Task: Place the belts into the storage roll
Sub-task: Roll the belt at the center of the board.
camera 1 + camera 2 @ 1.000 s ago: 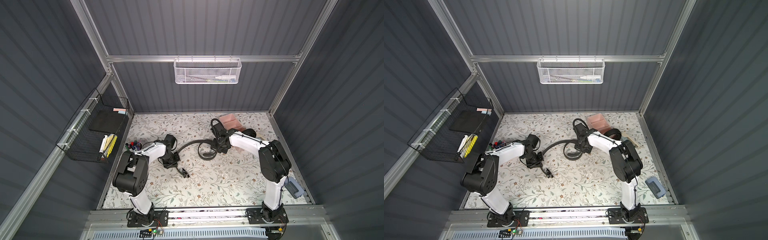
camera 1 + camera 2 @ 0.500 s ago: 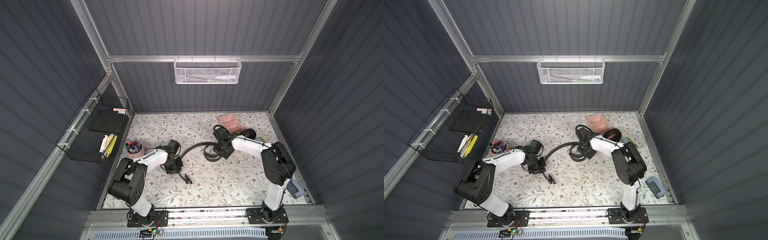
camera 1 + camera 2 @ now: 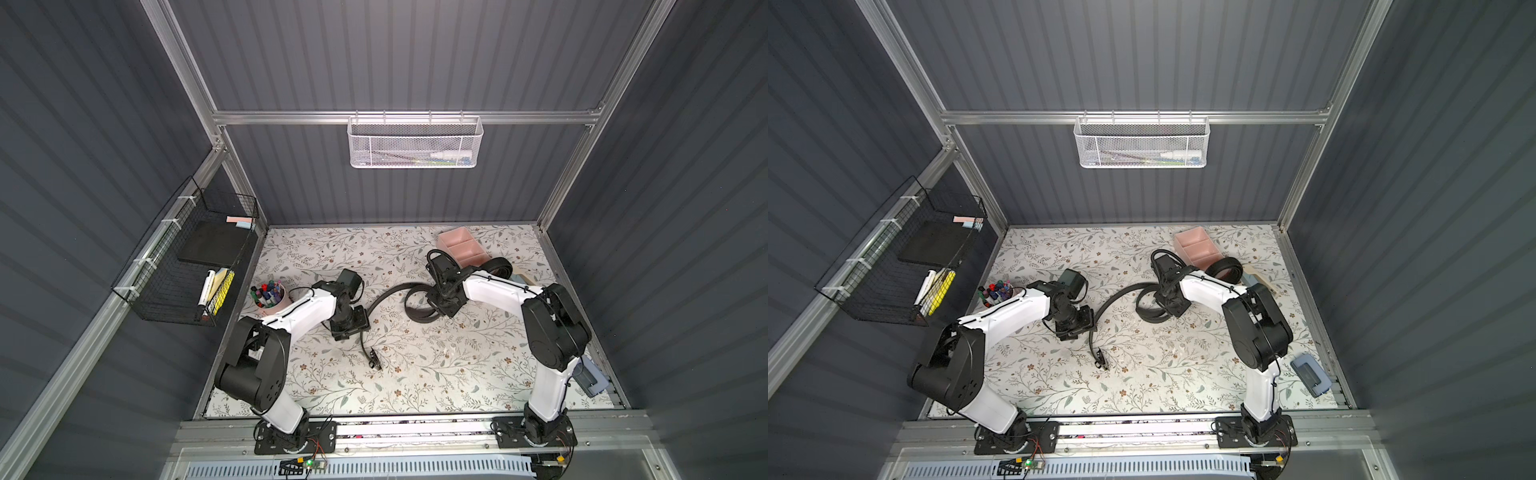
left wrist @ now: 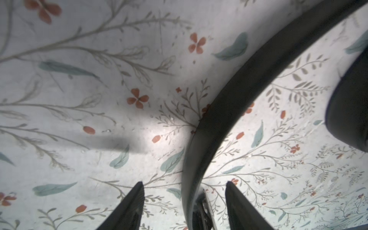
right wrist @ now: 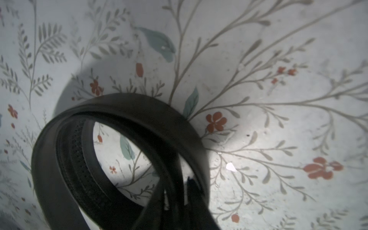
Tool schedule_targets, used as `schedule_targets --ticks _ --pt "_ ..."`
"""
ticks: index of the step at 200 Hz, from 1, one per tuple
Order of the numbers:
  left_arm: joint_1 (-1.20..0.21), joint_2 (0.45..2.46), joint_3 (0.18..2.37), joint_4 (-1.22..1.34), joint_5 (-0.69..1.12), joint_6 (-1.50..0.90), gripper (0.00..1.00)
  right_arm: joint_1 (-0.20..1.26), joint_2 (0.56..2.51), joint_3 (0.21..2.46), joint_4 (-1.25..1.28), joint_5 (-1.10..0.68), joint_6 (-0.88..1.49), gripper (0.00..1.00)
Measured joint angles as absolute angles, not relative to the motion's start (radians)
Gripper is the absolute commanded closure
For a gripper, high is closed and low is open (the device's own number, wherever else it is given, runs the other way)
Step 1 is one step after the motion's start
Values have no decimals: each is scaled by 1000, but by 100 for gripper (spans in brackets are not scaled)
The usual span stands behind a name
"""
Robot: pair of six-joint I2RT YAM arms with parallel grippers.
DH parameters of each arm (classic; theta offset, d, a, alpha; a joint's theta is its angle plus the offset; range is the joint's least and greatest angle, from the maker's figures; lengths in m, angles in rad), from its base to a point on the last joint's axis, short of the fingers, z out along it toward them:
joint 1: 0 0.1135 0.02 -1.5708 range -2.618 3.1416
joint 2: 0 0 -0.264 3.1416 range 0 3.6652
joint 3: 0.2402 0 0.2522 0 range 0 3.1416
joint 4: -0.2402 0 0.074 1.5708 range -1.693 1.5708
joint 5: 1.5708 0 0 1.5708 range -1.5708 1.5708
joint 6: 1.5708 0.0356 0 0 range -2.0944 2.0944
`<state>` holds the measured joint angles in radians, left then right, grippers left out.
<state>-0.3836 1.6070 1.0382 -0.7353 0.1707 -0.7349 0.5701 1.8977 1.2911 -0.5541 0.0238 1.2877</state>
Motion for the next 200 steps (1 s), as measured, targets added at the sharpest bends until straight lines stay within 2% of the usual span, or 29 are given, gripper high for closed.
schedule_targets --ticks 12,35,70,86,110,126,153,200 --pt "-384 1610 1052 -739 168 -722 32 571 1897 1290 -548 27 1276 42" --pt "-384 1631 1061 -739 169 -700 32 572 1891 1290 -550 35 1234 38" --pt "-384 1673 1074 -745 172 -661 32 585 1798 1287 -533 89 1070 40" --pt "-384 1694 1097 -753 172 -635 32 590 1716 1262 -474 95 936 47" --pt "-384 1729 1132 -764 172 -589 32 575 1596 1190 -336 -22 612 48" --pt "-384 1748 1150 -772 168 -555 32 548 1587 1194 -329 -144 382 49" --pt "-384 1775 1189 -798 144 -497 31 513 1646 1269 -495 -297 -115 59" --pt "-384 1849 1293 -824 108 -413 30 507 1726 1282 -669 -329 -743 57"
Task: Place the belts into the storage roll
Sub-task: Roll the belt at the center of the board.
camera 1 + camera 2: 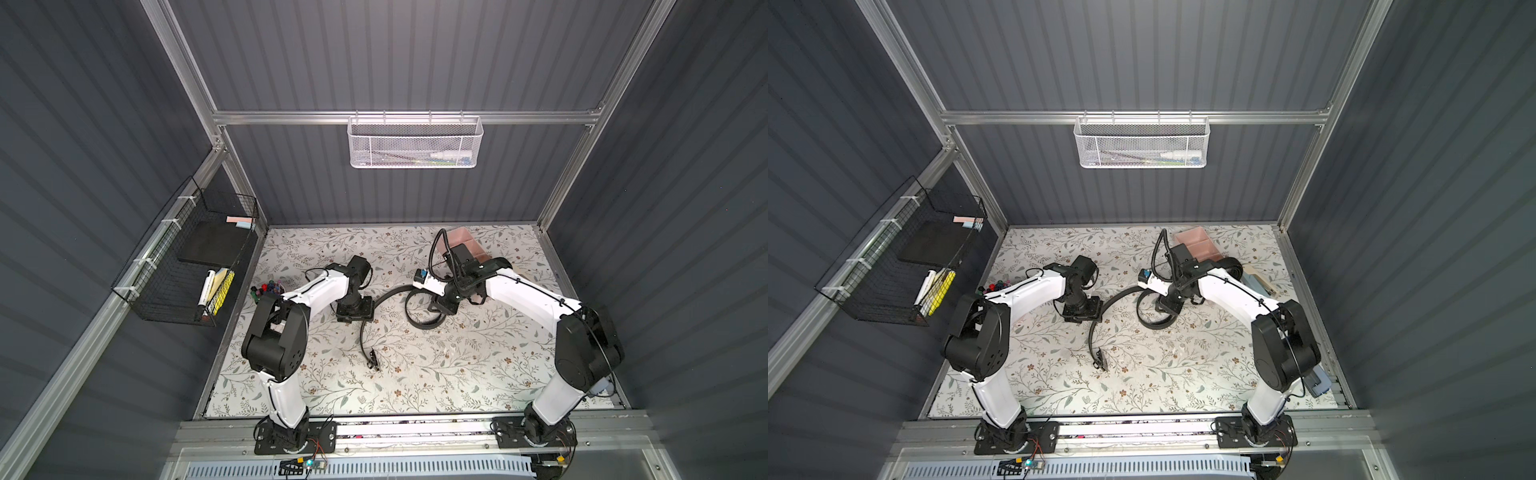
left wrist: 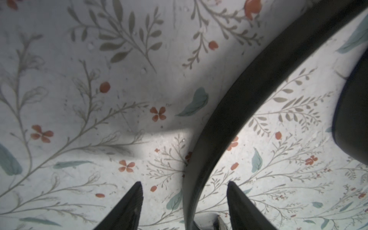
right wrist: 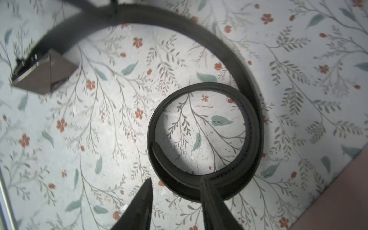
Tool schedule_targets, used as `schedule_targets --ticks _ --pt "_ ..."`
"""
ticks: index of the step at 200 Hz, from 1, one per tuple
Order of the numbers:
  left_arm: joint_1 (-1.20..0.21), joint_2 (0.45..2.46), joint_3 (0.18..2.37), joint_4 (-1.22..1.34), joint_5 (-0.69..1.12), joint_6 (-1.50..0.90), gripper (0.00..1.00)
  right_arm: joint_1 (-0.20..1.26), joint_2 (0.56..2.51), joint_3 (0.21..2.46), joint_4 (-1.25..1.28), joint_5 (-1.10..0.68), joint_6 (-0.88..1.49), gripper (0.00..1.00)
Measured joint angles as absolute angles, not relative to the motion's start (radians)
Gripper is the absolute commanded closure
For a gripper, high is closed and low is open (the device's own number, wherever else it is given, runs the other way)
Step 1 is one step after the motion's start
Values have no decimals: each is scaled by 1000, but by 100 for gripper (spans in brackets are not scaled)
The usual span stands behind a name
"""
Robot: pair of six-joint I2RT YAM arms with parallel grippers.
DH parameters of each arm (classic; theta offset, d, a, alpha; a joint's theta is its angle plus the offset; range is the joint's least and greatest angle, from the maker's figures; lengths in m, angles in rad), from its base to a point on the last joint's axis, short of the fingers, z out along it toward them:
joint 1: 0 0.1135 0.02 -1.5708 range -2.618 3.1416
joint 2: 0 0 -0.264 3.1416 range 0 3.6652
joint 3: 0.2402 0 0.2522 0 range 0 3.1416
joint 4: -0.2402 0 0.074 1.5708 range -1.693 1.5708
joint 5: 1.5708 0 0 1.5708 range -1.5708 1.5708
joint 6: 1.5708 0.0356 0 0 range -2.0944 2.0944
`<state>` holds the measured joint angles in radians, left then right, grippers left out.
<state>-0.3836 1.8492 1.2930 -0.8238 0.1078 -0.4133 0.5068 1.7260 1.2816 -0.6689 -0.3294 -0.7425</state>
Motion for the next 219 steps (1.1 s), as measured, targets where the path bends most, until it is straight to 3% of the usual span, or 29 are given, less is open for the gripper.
schedule_targets --ticks 68,219 --pt "-384 1886 1311 -824 102 -355 30 490 1822 1337 -743 -329 -1076 58" --pt "-384 1936 1345 -839 114 -313 30 496 1893 1337 -754 -293 -1151 59"
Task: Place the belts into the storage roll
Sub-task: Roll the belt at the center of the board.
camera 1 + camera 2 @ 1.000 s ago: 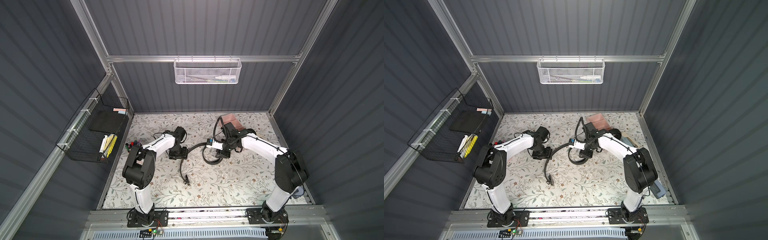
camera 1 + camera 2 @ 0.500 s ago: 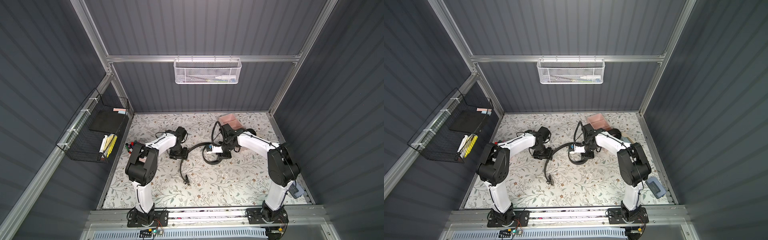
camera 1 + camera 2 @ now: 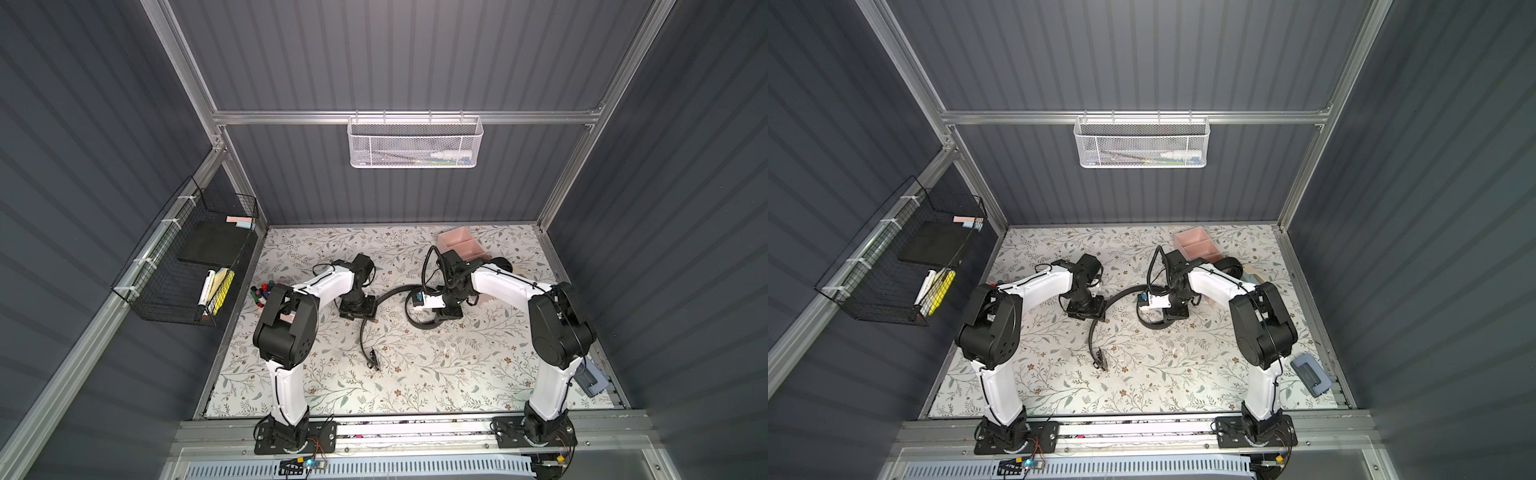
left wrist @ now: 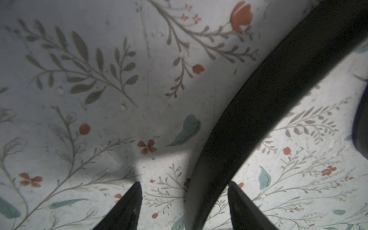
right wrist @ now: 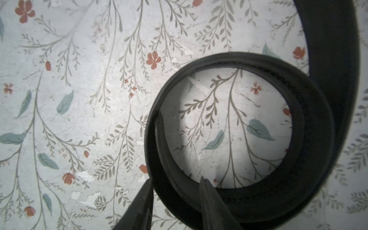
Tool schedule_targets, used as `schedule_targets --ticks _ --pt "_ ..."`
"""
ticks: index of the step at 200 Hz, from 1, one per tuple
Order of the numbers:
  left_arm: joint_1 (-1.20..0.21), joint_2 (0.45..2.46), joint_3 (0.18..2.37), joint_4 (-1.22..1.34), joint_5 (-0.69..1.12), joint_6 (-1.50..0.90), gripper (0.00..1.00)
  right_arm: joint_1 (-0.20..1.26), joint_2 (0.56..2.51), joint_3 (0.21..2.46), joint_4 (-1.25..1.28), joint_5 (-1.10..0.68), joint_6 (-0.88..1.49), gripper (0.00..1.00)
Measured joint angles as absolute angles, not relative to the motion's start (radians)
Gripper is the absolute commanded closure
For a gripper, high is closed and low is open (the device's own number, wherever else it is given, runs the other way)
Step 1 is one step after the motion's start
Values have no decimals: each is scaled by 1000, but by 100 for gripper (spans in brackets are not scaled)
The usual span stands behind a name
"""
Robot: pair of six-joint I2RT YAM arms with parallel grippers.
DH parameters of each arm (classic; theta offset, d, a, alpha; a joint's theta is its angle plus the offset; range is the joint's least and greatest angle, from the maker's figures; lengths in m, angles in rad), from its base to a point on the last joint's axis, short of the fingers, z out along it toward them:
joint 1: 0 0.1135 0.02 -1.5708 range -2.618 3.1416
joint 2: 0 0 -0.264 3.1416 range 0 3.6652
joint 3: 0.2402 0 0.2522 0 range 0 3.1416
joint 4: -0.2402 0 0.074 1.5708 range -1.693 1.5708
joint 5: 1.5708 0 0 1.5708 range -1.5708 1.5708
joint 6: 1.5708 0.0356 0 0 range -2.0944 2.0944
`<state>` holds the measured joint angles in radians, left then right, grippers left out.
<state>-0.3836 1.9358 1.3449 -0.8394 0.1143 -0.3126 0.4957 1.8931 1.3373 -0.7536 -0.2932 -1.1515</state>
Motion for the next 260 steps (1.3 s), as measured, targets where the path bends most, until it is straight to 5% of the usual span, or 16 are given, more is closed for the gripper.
schedule_targets --ticks 78,182,192,199,207,233,260 --pt "-384 1957 1357 -840 123 -303 33 521 1913 1353 -750 -269 -1128 79" --pt "-384 1978 1383 -866 123 -291 33 571 1990 1352 -697 -239 -1115 69" --pt "-384 1980 1386 -867 123 -288 33 571 1990 1352 -696 -237 -1115 73" --pt "-383 1981 1386 -868 123 -287 34 571 1990 1352 -696 -237 -1115 85" --pt "-382 1982 1388 -869 123 -287 40 572 1990 1352 -696 -237 -1110 100" --pt "-369 1987 1388 -868 136 -284 82 576 1998 1369 -710 -240 -1055 100" --pt "-346 1988 1375 -854 176 -281 95 580 2061 1464 -726 -213 -870 100"
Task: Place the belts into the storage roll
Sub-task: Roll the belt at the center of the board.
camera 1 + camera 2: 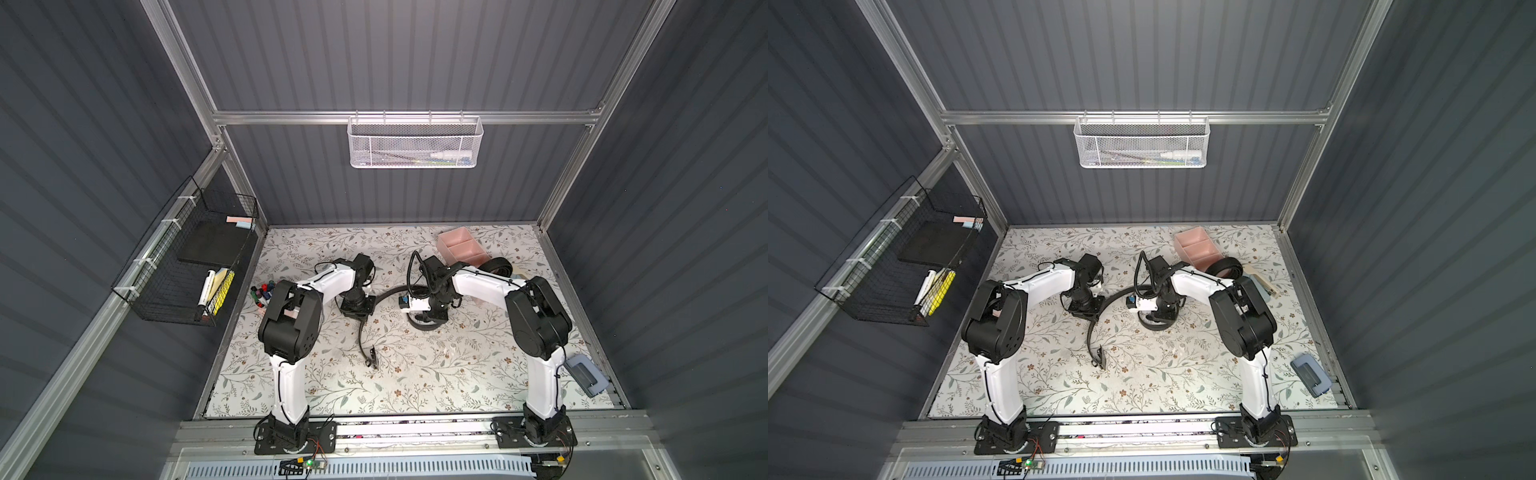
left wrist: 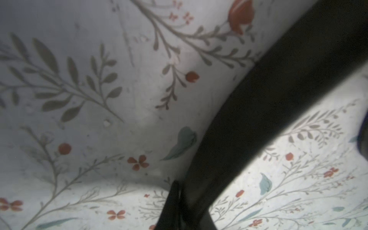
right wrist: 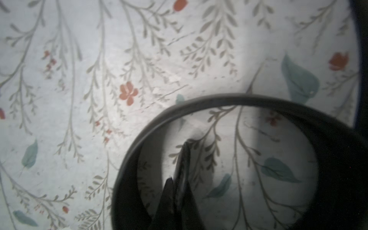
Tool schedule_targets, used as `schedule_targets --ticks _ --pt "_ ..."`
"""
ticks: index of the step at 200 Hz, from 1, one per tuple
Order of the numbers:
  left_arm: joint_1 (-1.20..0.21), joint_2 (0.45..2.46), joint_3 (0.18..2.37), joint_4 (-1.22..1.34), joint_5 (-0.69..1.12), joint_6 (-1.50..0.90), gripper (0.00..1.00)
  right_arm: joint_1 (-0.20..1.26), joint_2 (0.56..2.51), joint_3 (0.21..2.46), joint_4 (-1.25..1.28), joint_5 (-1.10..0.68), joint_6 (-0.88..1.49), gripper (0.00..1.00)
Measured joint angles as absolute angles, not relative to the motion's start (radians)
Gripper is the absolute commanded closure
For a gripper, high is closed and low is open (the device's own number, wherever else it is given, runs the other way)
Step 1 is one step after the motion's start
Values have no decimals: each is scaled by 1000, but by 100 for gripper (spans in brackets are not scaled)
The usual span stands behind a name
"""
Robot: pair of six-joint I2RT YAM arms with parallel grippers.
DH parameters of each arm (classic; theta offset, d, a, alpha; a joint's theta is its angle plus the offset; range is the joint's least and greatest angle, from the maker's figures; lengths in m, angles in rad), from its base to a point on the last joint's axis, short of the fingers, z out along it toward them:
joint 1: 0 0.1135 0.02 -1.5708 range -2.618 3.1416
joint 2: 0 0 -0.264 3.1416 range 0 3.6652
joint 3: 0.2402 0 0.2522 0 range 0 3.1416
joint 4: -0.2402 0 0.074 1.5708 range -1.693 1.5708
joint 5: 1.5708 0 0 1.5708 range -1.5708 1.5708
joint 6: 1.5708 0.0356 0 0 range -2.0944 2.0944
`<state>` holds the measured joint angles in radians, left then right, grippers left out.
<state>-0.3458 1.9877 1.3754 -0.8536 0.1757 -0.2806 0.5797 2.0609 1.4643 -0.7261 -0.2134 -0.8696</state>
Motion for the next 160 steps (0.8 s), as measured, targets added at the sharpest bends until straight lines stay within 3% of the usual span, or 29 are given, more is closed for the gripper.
schedule_targets --ticks 43,95,160 --pt "-295 1951 1316 -815 225 -303 95 567 2166 1632 -726 -123 -369 100" --pt "-276 1865 1189 -764 248 -342 95 492 2159 1620 -691 -88 216 100" --pt "-276 1705 981 -699 263 -423 95 401 2203 1722 -702 -112 566 100"
